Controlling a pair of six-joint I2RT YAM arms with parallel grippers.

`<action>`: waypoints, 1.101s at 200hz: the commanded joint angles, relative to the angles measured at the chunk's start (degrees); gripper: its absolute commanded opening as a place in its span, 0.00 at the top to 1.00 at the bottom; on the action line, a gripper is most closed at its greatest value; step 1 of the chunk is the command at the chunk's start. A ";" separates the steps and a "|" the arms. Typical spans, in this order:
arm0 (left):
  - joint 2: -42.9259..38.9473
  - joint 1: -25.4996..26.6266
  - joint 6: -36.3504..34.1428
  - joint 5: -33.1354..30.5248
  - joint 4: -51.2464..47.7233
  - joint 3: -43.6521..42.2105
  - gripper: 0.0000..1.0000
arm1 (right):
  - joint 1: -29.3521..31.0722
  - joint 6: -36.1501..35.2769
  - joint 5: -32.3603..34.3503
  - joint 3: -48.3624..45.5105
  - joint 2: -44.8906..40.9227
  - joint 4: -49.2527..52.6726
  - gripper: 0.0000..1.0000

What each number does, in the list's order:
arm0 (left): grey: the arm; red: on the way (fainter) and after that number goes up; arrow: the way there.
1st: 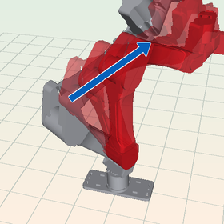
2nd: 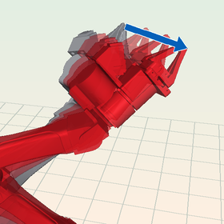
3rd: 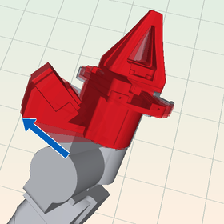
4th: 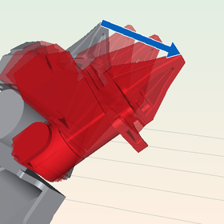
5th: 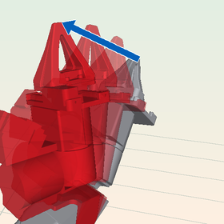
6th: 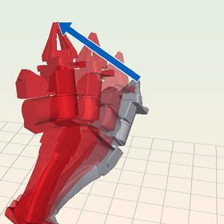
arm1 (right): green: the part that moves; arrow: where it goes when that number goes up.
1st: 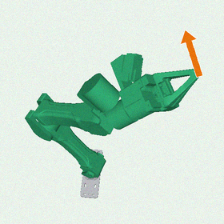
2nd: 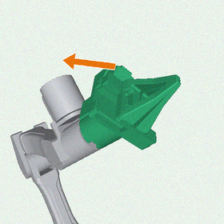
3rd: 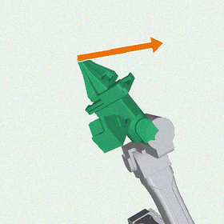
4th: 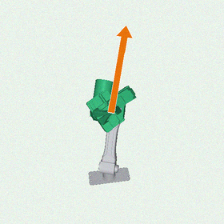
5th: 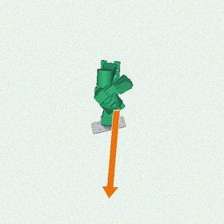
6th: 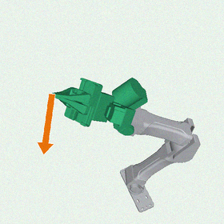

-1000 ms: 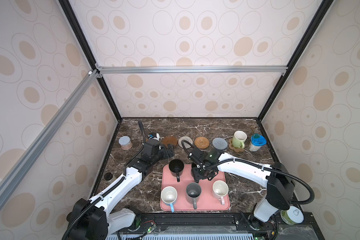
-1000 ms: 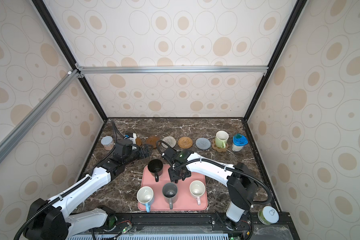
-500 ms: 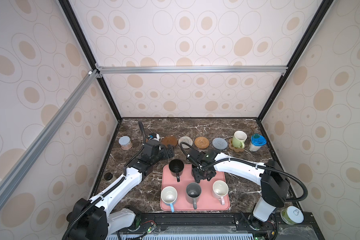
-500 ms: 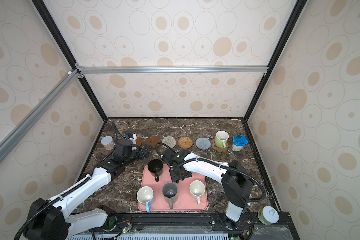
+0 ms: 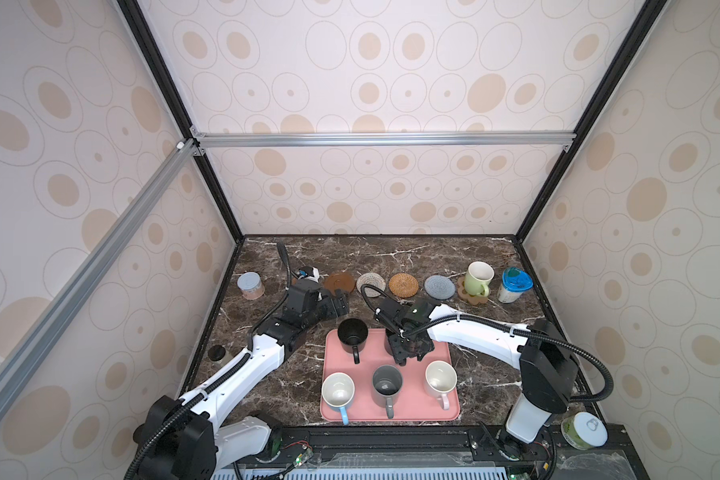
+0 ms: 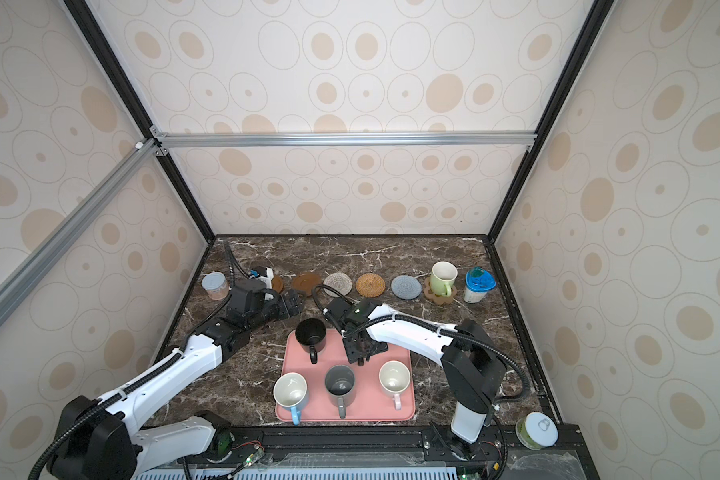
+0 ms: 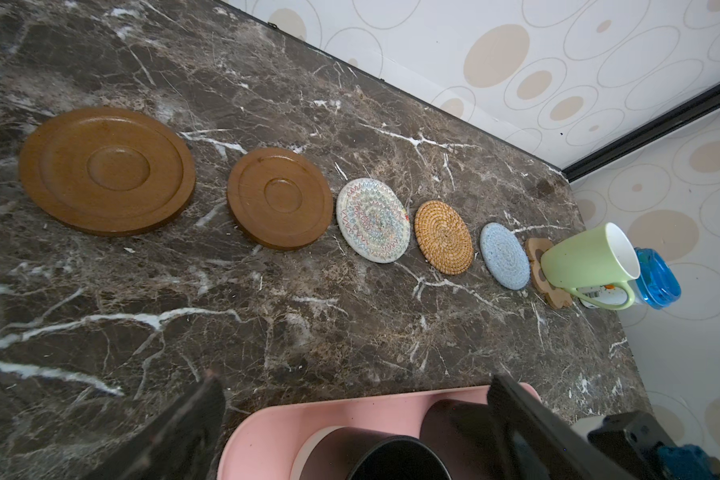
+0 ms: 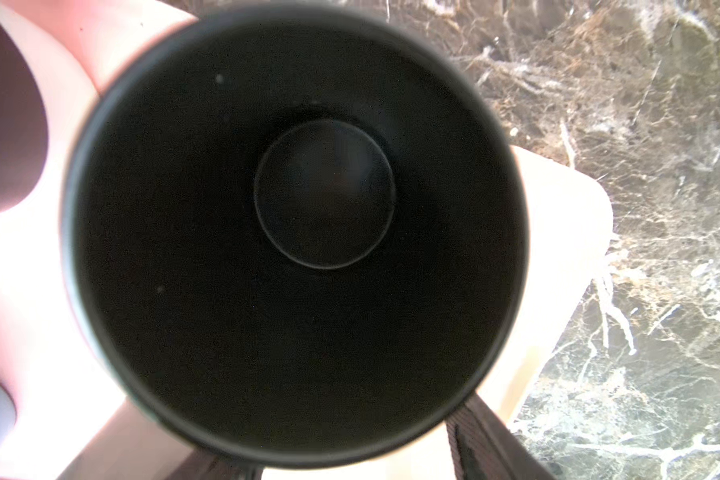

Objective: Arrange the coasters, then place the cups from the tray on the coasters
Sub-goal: 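Lower the right gripper into the black mug farthest from the robot and grasp it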

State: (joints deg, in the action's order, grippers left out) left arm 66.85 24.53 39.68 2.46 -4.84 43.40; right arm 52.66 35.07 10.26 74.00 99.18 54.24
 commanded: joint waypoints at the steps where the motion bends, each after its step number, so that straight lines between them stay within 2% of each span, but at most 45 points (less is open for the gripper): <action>1: -0.49 -0.01 0.42 -0.68 0.12 0.25 0.00 | -0.11 -0.27 0.38 -1.01 0.23 0.32 0.34; 75: 0.39 -0.03 0.66 0.09 0.36 0.81 0.00 | -0.17 0.15 -0.51 -3.68 0.49 -4.18 0.45; 151: -1.02 -0.01 0.90 -0.53 -0.39 0.02 0.00 | -0.14 0.37 0.10 -6.51 -0.55 -7.38 0.71; 220: -0.85 -0.01 1.14 -0.53 -0.44 0.33 0.00 | -0.17 -1.30 1.19 -8.24 -3.03 -9.10 0.84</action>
State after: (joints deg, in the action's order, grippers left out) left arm 66.74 24.53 39.75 2.48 -5.04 43.35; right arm 52.60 34.11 9.19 66.41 98.48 45.91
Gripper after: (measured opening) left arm 0.999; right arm 0.194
